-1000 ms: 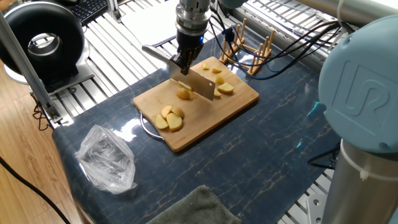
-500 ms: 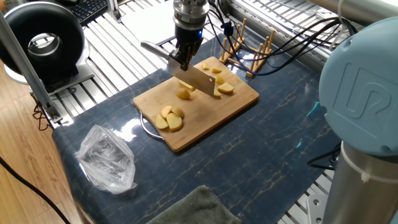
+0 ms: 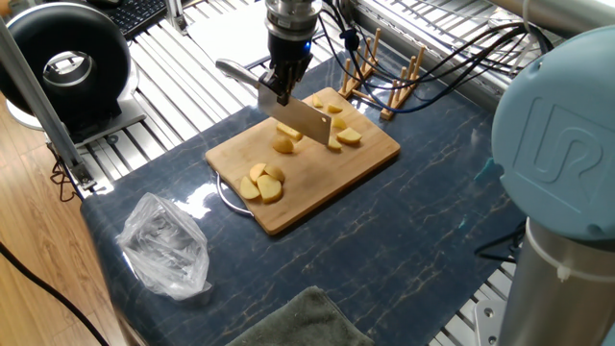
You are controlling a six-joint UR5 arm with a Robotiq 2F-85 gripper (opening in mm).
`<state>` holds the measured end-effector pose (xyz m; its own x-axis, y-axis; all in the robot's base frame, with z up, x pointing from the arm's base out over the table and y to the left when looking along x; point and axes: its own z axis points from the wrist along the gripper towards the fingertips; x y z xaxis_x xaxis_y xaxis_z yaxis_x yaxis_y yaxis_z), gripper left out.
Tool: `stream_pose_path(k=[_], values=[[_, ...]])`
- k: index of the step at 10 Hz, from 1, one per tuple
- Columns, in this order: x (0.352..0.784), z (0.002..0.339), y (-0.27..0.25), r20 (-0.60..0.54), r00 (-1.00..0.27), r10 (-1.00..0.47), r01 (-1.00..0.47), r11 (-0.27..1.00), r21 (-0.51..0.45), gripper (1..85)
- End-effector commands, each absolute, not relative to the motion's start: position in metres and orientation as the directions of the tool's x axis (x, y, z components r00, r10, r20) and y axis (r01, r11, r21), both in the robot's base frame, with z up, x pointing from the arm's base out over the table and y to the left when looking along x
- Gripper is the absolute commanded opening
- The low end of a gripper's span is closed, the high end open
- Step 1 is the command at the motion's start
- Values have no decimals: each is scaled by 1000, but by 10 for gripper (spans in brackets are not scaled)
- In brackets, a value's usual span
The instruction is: Chop the potatoes
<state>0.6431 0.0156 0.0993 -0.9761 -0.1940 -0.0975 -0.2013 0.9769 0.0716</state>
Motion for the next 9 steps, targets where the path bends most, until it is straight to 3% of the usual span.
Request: stream_pose_path(k=[1,9], values=[[650,98,15,-113,-975,-192,-202,976,77,10],[651,93,9,-123,-972,-202,-212,974,79,10]])
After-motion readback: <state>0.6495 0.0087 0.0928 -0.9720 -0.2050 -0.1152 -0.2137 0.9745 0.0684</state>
